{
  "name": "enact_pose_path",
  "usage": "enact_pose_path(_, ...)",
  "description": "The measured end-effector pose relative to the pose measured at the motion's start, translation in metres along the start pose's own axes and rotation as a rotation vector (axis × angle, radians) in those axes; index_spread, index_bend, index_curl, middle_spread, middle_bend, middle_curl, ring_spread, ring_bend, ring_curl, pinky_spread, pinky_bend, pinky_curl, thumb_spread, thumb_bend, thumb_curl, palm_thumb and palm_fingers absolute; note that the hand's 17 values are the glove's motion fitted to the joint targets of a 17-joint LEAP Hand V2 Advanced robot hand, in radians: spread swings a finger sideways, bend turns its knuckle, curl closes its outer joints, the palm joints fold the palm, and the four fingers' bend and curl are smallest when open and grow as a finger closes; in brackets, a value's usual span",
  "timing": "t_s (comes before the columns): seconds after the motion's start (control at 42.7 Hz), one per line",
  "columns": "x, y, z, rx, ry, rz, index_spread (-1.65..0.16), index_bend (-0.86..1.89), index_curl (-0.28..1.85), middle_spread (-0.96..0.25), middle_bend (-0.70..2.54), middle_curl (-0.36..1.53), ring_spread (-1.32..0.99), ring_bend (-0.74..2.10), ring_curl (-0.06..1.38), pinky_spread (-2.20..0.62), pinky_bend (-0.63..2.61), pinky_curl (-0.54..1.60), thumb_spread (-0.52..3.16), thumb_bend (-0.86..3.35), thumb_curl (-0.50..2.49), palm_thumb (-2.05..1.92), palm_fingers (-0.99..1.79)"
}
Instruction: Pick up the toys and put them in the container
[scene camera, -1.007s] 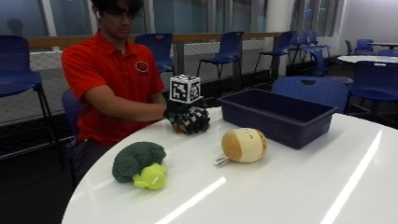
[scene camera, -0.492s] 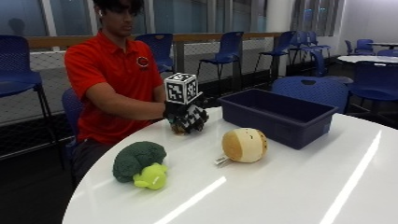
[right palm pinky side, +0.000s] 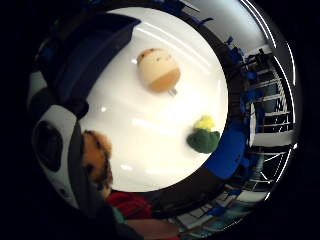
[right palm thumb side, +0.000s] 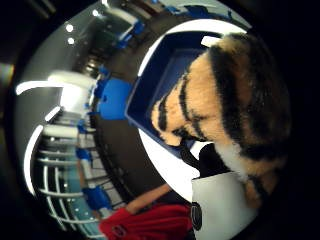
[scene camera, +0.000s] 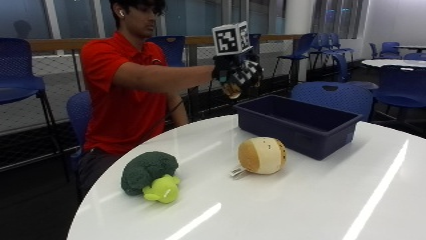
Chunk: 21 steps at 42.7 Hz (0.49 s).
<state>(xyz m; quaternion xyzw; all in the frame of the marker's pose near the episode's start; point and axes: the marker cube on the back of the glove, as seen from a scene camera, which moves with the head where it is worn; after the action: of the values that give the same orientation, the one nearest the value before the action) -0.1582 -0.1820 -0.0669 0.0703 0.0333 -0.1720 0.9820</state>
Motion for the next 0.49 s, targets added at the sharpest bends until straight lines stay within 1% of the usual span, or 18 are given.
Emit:
enact_pose_path(0.164, -0.038, -0.068, -0.015, 0.004, -0.01, -0.009, -0.49, 0.55, 0.6, -0.34, 0.99, 0.67, -0.43, 1.25, 0.6, -0.41, 1.04, 0.46, 0.55, 0.18, 0.95, 0.62, 1.06)
enact_pose_path(0.281, -0.06, -0.107, -0.001, -0.009, 0.039, 0.029, -0.49, 0.55, 0.64, -0.33, 0.98, 0.69, -0.43, 1.24, 0.61, -0.41, 1.03, 0.46, 0.53, 0.18, 0.99, 0.61, 1.04)
enact_pose_path(0.398, -0.072, -0.127, 0.023, -0.013, 0.095, 0.036, -0.49, 0.53, 0.69, -0.33, 0.97, 0.7, -0.43, 1.23, 0.61, -0.41, 1.04, 0.47, 0.5, 0.18, 1.02, 0.6, 1.02)
enact_pose_path(0.468, -0.076, -0.128, 0.038, -0.066, 0.102, 0.041, -0.49, 0.49, 0.71, -0.33, 0.91, 0.69, -0.44, 1.2, 0.6, -0.42, 1.04, 0.47, 0.51, 0.17, 1.04, 0.58, 0.9)
enact_pose_path(0.492, -0.075, -0.128, 0.044, -0.101, 0.11, 0.052, -0.49, 0.43, 0.7, -0.35, 0.87, 0.68, -0.45, 1.17, 0.6, -0.42, 1.07, 0.47, 0.53, 0.15, 1.03, 0.57, 0.78)
